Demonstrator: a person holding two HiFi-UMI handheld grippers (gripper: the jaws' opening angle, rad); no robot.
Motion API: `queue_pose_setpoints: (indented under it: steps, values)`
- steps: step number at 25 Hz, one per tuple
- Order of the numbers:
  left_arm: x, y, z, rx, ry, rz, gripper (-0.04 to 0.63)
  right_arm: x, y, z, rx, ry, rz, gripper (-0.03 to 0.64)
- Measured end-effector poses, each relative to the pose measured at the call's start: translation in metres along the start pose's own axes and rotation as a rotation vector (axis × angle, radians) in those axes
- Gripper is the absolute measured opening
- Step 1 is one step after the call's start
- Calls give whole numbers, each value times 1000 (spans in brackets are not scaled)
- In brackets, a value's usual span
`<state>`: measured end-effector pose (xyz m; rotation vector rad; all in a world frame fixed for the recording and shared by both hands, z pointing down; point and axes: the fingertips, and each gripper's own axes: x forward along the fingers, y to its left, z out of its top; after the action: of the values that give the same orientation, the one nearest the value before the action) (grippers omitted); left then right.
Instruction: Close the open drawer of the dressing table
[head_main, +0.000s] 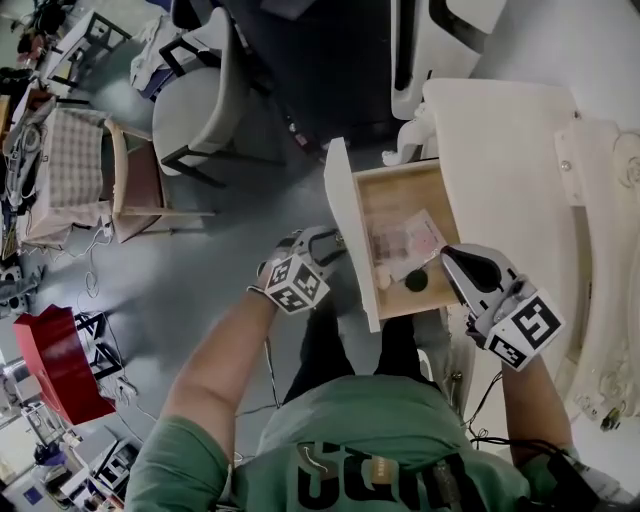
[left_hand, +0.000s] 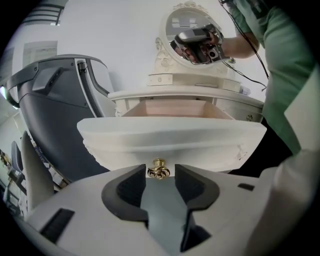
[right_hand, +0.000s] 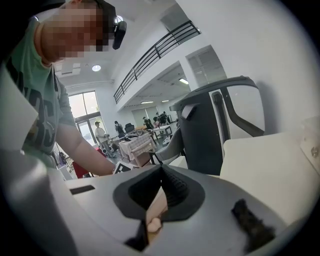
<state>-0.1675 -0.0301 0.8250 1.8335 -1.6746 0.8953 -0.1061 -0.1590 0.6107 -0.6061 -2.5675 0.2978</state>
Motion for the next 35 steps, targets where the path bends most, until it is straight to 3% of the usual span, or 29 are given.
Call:
queue_pose_setpoints:
  steps: [5, 35]
  values:
    - [1, 1, 2, -1, -11, 25, 135, -2, 3, -11, 18, 9, -1, 11]
    - [10, -2, 12, 17, -18, -25, 129, -7, -8, -18, 64, -14, -17, 11]
